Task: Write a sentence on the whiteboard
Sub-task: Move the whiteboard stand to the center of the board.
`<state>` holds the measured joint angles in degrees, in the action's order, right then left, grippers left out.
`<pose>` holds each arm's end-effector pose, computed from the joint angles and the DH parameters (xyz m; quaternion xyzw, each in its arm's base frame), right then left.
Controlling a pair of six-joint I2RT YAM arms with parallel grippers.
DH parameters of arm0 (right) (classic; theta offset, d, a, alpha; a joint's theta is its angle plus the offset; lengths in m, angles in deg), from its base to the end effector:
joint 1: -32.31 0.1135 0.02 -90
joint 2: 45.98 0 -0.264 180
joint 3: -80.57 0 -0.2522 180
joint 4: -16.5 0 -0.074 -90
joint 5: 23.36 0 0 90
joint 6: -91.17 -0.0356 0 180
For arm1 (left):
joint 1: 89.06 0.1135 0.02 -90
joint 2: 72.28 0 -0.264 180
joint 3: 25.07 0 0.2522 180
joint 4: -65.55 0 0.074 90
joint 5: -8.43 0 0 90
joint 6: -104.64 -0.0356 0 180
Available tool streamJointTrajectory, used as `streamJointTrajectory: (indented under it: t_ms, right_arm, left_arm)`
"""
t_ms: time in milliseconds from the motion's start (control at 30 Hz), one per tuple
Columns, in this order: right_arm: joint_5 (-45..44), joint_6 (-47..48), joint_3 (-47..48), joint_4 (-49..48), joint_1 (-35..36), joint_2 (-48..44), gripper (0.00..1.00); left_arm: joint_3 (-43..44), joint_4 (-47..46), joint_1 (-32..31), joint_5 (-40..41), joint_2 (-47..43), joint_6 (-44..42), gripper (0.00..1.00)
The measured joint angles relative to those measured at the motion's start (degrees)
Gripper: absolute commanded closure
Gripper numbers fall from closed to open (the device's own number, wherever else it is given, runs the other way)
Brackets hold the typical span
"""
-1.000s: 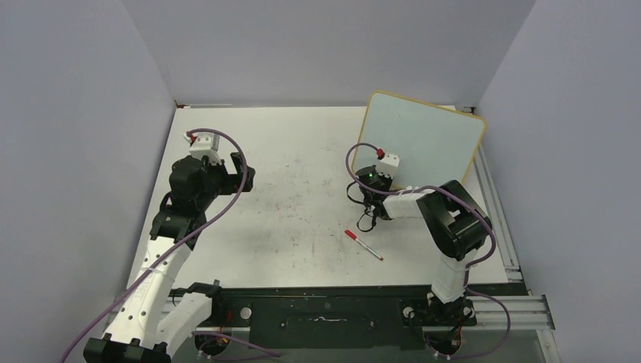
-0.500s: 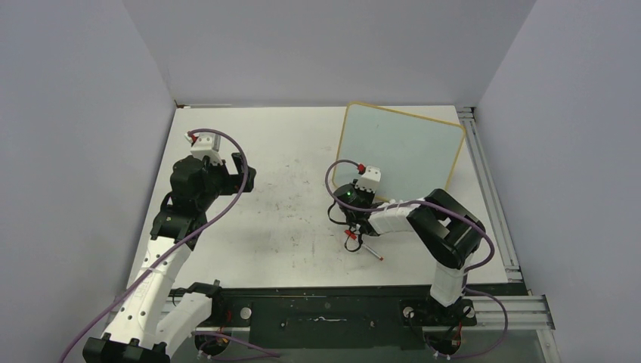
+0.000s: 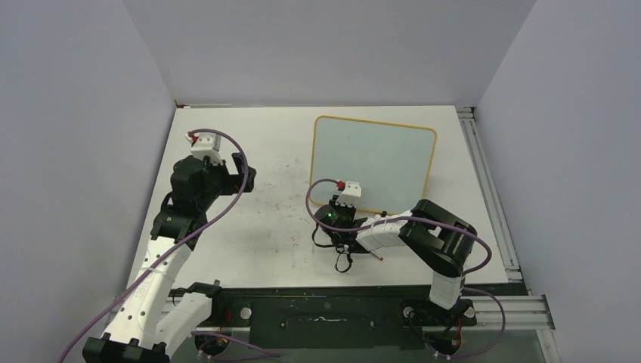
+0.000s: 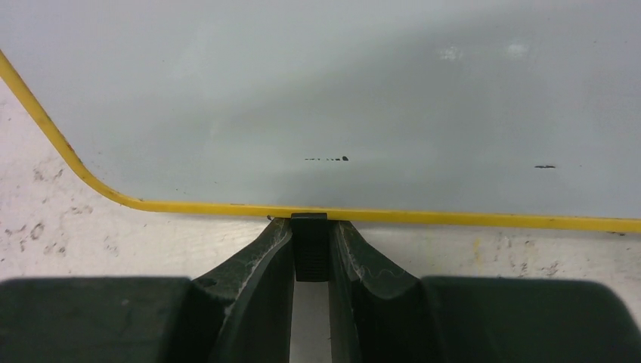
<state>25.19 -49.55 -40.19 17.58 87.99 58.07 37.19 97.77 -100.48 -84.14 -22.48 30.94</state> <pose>0.2073 0.2618 0.1196 0.0952 0.8718 0.0847 0.4730 0.1947 -0.0410 0.3325 -0.0219 0.8176 -0.1556 0.5540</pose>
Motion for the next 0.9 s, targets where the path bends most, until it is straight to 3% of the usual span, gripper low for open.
streamJointTrajectory:
  t_ms: [200,333,500,900]
  right_arm:
    - [-1.01,-1.16,0.79,0.11,3.23,0.81,0.92]
    - [-1.07,-1.25,0.87,0.11,4.17,0.87,0.64]
    - [-0.22,-2.6,1.05,-1.09,5.66,0.63,0.43]
    - [2.01,-2.78,-4.74,5.2,13.84,-12.74,0.35]
  left_arm:
    - [0.0,0.0,-0.11,0.26,0.0,0.0,0.04]
    - [0.0,0.0,-0.15,0.37,0.0,0.02,0.04]
    - [0.0,0.02,-0.33,0.37,0.28,0.0,0.04]
    - [0.0,0.07,-0.92,0.35,0.87,0.0,0.04]
